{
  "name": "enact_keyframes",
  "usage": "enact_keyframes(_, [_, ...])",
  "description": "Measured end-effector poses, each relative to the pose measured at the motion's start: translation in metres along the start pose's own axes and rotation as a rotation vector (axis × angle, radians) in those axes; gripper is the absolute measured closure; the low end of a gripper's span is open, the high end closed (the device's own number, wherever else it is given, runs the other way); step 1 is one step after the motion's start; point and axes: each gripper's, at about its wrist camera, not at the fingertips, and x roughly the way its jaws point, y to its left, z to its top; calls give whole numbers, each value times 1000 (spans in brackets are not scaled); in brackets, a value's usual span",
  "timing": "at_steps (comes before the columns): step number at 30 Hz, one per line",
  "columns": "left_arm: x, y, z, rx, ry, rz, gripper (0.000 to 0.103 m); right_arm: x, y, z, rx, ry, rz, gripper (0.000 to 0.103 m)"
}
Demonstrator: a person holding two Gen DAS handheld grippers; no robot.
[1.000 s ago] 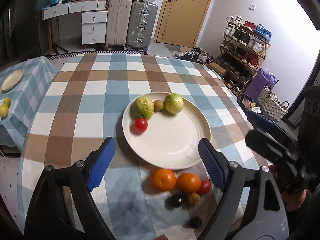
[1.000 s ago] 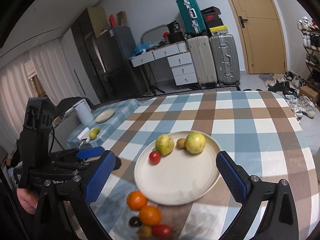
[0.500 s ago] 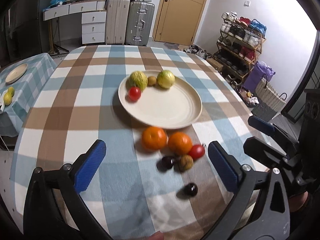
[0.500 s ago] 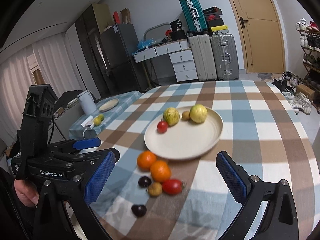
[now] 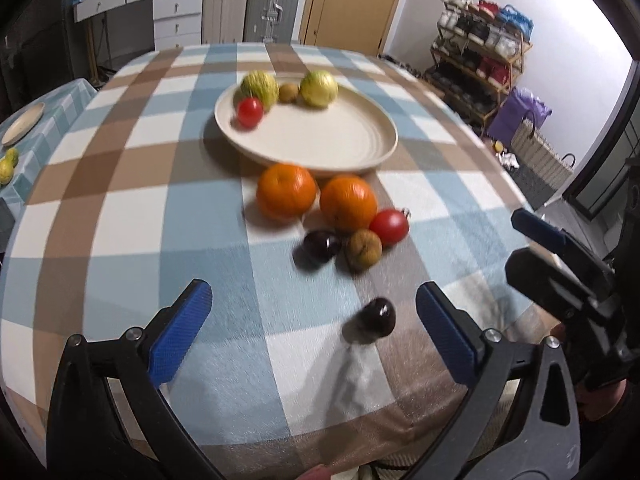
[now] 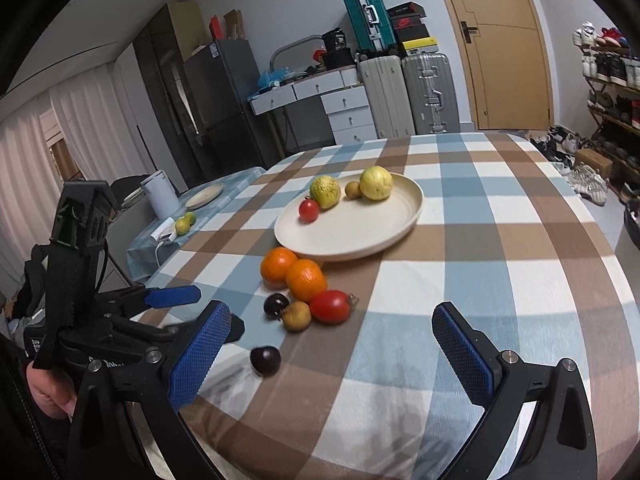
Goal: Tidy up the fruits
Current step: 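Grasp the dark plum with the left tool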
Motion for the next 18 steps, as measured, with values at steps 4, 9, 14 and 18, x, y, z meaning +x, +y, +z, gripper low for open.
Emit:
enact_keyframes(4, [11, -4, -4, 17, 29, -7, 1, 2, -5, -5, 22, 10, -1, 0])
enact_keyframes(9, [16, -13, -7, 45, 40, -31, 5, 3, -9, -9, 35, 13, 1, 0])
enact_keyframes(14, [20, -22, -9, 78, 57, -47, 22, 4, -14, -11, 51, 15, 0, 0])
enact_keyframes(18, [22, -24, -9, 89, 70, -57, 38, 5, -19, -13, 64, 17, -1, 0])
